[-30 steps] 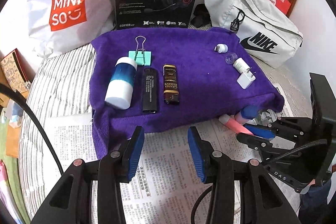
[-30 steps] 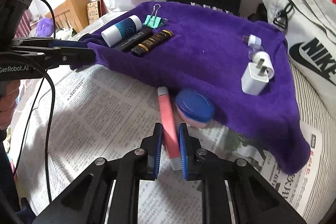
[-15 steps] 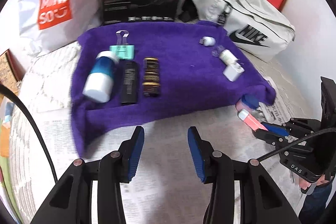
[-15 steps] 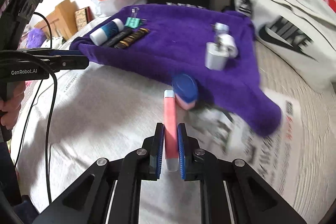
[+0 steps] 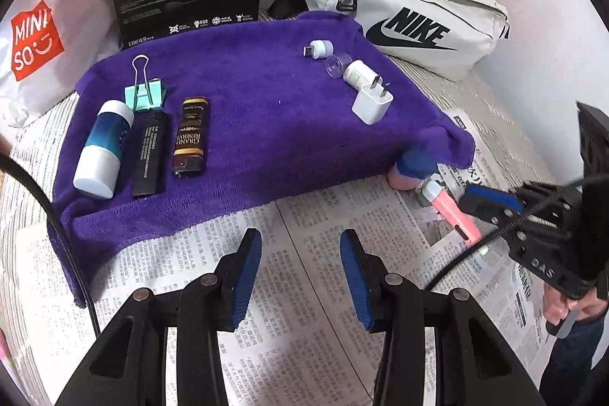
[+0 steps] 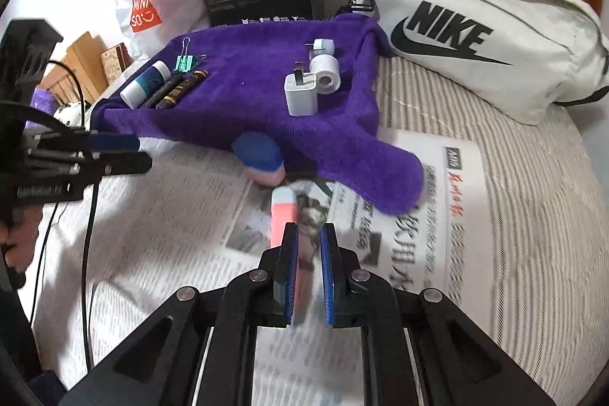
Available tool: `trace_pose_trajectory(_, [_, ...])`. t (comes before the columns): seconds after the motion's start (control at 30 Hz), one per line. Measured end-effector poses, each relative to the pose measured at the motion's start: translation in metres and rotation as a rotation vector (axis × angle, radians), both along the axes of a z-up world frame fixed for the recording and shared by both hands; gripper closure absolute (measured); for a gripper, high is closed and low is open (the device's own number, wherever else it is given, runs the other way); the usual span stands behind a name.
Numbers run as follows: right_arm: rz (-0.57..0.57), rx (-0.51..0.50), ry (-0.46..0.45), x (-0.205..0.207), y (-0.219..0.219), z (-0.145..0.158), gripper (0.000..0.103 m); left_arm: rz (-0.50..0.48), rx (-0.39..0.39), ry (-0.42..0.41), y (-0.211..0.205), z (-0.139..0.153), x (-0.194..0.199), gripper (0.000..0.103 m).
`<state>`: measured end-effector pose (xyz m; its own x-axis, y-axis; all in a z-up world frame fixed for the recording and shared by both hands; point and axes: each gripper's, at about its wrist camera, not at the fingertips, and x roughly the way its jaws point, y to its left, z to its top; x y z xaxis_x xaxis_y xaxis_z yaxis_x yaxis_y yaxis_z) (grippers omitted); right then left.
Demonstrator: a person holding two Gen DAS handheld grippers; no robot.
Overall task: Organize rigid objects
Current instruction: 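Grasp the pink tube with the right tool while the left moves back toward the newspaper, then set the pink tube on the newspaper and grasp the blue-lidded pink jar with the right tool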
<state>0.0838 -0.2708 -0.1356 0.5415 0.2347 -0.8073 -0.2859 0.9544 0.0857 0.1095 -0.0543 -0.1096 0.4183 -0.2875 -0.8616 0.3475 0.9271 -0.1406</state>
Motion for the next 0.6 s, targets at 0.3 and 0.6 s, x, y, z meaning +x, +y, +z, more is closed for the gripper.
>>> trace_pose_trajectory(0.3, [0.048, 0.005, 0.002, 0.009, 0.018, 0.000, 0.090, 0.021, 0.012, 0.006, 0.010, -0.001, 0.002, 0.062])
trace_pose_trajectory(0.6, [0.082, -0.016, -0.029, 0.032, 0.041, 0.003, 0.066, 0.022, 0.017, 0.009, 0.017, -0.003, 0.002, 0.062])
